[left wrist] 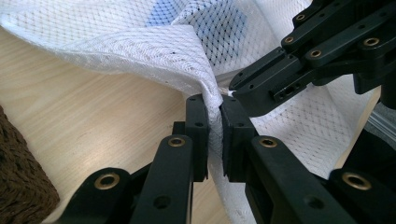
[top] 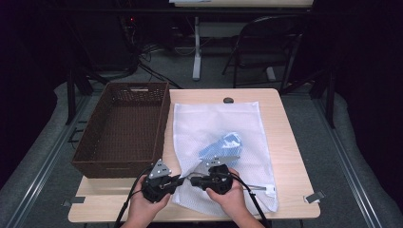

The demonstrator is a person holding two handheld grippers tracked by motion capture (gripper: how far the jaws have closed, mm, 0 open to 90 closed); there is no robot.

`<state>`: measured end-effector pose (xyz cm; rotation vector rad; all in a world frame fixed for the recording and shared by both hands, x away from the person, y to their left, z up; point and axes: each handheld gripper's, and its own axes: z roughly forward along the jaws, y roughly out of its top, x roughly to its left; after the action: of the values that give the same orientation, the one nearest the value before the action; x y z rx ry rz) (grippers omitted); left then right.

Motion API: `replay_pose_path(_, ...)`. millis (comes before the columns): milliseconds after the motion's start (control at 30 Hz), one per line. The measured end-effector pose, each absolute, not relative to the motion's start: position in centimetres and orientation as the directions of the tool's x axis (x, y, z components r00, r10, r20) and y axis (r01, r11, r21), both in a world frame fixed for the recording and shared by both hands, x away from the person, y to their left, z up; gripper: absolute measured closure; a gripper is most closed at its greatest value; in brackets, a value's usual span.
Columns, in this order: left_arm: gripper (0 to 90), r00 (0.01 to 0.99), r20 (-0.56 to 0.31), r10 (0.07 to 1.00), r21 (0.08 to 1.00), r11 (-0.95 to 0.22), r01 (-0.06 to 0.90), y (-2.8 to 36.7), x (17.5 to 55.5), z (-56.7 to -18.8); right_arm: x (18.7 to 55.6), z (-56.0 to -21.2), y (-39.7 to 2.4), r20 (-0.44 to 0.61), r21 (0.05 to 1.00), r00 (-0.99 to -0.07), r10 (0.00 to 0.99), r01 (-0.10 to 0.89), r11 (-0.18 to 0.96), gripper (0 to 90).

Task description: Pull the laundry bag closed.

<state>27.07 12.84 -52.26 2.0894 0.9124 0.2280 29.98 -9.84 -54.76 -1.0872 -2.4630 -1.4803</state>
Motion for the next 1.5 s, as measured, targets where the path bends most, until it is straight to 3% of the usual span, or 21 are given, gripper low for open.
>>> replay_pose_path(1000, 83.8, 0.703, -0.145, 0.696, 0.767, -0.369, 0.524, 14.1, 27.5, -51.6, 30.1, -54.1, -14.5, 0.335, 0.719, -0.651, 0.681, 0.644, 0.262, 87.1)
replay_pose_path(1500, 84.8, 0.704, -0.141, 0.696, 0.763, -0.378, 0.525, 13.9, 27.4, -51.9, 29.4, -53.9, -16.2, 0.315, 0.693, -0.638, 0.703, 0.661, 0.289, 87.1)
